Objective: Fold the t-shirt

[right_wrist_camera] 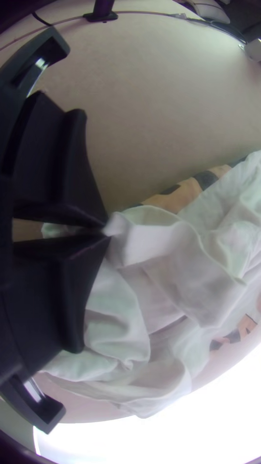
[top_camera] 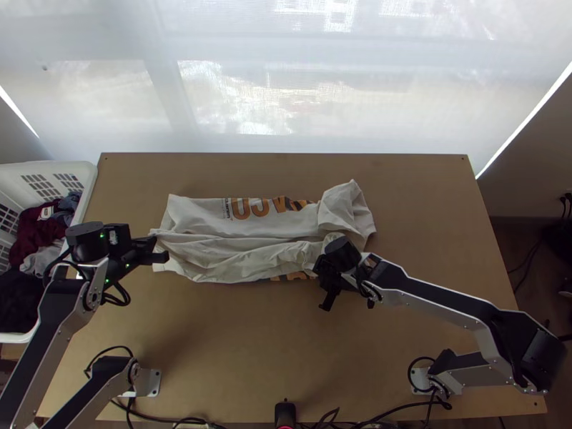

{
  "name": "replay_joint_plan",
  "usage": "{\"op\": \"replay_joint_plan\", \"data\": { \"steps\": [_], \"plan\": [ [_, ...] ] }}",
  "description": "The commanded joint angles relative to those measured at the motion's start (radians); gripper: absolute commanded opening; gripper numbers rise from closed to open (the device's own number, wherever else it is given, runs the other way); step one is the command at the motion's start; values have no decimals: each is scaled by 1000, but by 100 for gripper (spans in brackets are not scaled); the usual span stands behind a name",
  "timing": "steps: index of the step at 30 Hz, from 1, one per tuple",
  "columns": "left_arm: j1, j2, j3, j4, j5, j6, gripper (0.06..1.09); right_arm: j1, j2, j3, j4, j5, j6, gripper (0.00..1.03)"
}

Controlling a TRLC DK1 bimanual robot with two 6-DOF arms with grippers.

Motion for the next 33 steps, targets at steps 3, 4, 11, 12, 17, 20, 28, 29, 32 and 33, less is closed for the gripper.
{"op": "replay_joint_plan", "data": {
  "steps": [3,4,11,12,17,20,28,29,32,33],
  "plan": [
    [-1,18,-10,29,12,-4,9,-40,-67,-11,-65,12,-4,3],
    [-2,18,-12,29,13,-4,9,-51,-82,-13,-80,12,-3,3],
    [-4,-14,-25,15,13,-10,9,-114,-193,-4,-200,12,-6,3],
    [-4,-19,-25,11,13,-9,9,-119,-211,3,-218,10,-6,3],
    [-4,-39,-22,-15,13,-9,9,-136,-311,24,-296,10,-15,3],
    [-4,-68,-21,-44,13,-7,9,-136,-394,26,-329,10,-26,3],
    [2,-185,-32,-158,13,30,9,-122,-570,33,-474,10,-34,3],
    [2,-198,-32,-172,12,31,9,-120,-587,33,-491,10,-34,3],
    [4,-234,-35,-215,13,41,9,-113,-631,33,-528,10,-38,3],
    [5,-244,-36,-227,13,42,9,-109,-645,33,-543,10,-40,3]
  ]
}}
